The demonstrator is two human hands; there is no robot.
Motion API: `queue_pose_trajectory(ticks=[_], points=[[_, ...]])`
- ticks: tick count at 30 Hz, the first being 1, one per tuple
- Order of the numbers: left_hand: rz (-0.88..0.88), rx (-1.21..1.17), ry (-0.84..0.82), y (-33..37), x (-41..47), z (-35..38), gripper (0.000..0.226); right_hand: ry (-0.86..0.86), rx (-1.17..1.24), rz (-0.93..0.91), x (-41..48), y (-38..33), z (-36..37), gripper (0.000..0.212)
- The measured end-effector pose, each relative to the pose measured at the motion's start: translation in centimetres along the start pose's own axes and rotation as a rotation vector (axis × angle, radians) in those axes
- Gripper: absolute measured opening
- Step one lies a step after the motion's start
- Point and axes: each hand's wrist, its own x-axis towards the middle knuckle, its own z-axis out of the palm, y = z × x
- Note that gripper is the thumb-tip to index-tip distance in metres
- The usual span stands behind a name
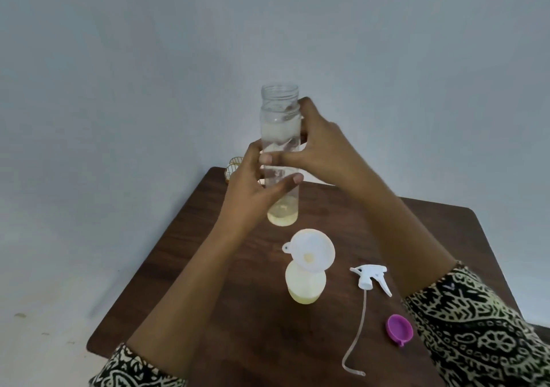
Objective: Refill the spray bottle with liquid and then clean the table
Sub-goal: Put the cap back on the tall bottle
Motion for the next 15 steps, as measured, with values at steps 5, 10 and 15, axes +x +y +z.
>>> queue_pose_trajectory(ticks=[5,10,15], points=[[-0.050,0.024,0.062,-1.4,-0.6,-1.5,0.053,-0.124,0.029,0.025,-0.3,0.8,1.8,0.071],[-0.133,0.059,0.060,-3.1,-1.9,-2.1,0.062,-0.169,-0.083,0.169,-3.1,5.3,-0.3,0.064],[-0.206,0.056,0.035,-4.9,-2.8,-1.8,0.072,-0.491,-0.554,0.415,-8.6,13.7,-2.3,0.023]])
